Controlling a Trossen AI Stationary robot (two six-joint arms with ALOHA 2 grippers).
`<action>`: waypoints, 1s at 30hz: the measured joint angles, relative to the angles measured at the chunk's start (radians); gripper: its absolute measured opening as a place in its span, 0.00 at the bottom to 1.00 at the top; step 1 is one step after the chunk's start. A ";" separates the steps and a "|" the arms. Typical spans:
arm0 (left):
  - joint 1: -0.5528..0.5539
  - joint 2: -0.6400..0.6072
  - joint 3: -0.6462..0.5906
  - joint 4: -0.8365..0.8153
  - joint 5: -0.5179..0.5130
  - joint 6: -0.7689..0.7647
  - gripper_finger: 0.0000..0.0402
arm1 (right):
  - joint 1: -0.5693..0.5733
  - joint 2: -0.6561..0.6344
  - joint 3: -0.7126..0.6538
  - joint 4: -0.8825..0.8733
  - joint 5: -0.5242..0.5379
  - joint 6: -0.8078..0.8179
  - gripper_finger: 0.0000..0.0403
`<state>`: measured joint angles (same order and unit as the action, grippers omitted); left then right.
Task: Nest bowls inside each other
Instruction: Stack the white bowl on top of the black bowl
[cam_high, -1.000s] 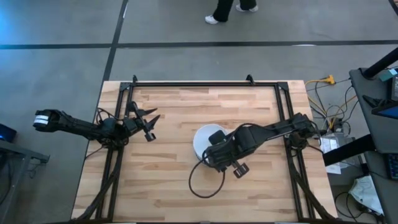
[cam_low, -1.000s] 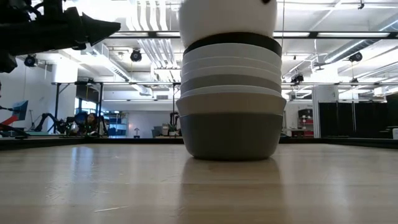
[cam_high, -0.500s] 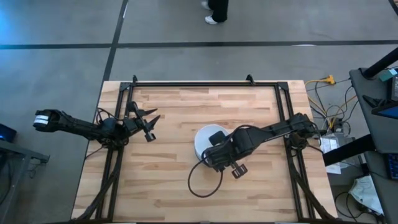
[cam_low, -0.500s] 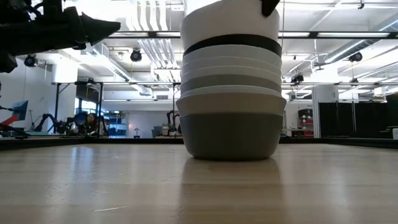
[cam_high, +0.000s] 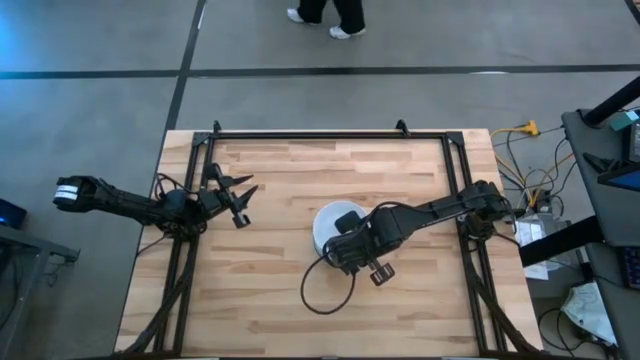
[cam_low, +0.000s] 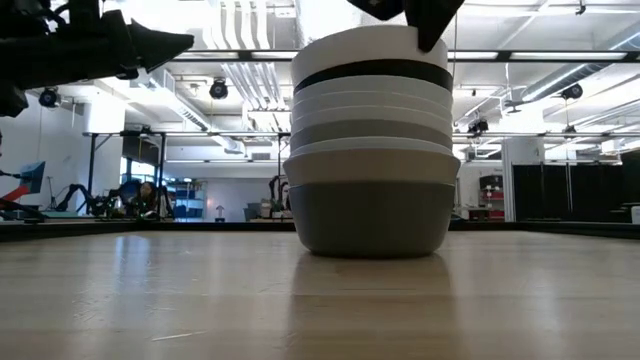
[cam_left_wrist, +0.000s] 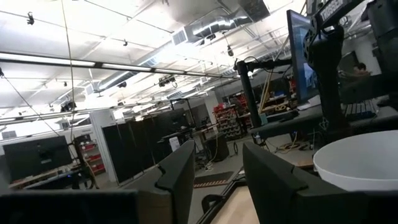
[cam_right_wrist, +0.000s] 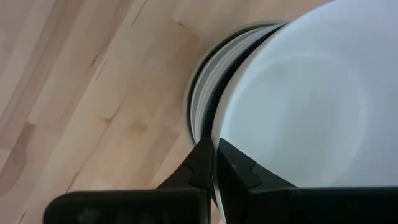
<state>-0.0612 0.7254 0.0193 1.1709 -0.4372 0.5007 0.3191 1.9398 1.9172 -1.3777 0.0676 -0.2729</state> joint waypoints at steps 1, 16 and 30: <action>0.000 0.000 0.000 0.000 0.004 0.000 0.30 | -0.002 -0.002 -0.009 0.008 -0.001 0.000 0.02; 0.000 -0.002 0.000 0.004 0.018 -0.022 0.30 | -0.013 -0.009 -0.062 0.037 -0.015 -0.015 0.02; 0.000 -0.002 0.000 0.002 0.018 -0.023 0.30 | -0.026 -0.009 -0.043 0.047 -0.018 0.082 0.13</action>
<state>-0.0610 0.7235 0.0193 1.1725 -0.4191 0.4778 0.2932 1.9308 1.8747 -1.3308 0.0500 -0.1905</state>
